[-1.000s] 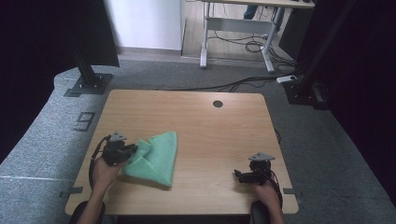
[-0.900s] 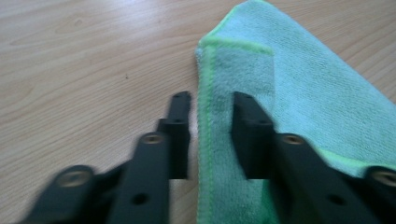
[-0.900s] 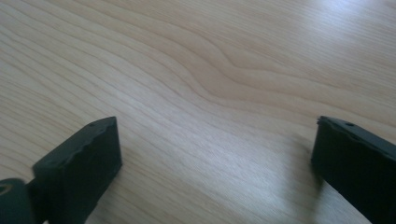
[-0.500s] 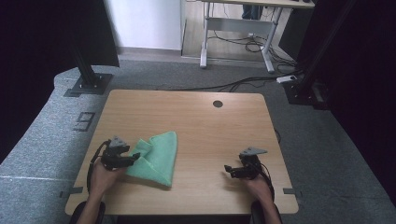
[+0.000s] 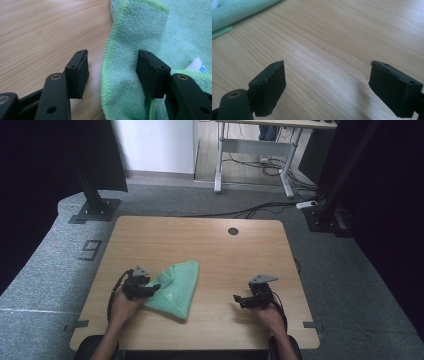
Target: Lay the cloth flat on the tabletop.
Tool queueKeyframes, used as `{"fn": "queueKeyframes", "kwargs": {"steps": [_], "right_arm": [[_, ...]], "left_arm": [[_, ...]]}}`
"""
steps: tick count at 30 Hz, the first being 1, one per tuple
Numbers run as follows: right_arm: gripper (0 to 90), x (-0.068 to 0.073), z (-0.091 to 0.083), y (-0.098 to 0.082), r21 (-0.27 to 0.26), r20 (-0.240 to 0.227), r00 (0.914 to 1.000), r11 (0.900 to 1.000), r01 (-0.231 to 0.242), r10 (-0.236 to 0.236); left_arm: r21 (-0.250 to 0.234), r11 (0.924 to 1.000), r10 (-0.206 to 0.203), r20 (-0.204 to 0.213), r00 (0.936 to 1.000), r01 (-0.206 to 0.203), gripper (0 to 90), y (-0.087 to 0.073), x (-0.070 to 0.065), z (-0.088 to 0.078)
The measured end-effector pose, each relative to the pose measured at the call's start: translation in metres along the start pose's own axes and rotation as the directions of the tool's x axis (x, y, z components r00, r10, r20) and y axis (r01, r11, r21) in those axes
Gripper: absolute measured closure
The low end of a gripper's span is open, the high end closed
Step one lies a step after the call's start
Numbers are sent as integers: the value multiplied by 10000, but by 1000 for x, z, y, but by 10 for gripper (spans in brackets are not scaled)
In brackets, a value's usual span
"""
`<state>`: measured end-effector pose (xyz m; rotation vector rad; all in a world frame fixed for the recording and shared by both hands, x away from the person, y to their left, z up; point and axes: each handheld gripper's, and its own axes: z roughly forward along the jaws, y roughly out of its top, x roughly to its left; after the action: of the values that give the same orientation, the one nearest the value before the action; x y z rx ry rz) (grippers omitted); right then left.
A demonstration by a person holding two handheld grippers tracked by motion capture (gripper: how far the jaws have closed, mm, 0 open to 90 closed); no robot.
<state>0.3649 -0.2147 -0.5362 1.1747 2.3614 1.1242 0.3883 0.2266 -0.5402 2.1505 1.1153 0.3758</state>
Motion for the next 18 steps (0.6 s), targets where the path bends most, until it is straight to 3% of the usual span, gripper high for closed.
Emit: {"fn": "queueKeyframes", "kwargs": {"steps": [13, 18], "right_arm": [[157, -3, -5, 1, -109, 41, 10000, 9999, 42, -42], [160, -3, -5, 2, -164, 68, 10000, 9999, 39, -38]], "left_arm": [[-61, 9969, 783, 870, 9931, -781, 432, 32, -53, 35], [-54, 9951, 989, 879, 9912, -988, 426, 36, -62, 38]]}}
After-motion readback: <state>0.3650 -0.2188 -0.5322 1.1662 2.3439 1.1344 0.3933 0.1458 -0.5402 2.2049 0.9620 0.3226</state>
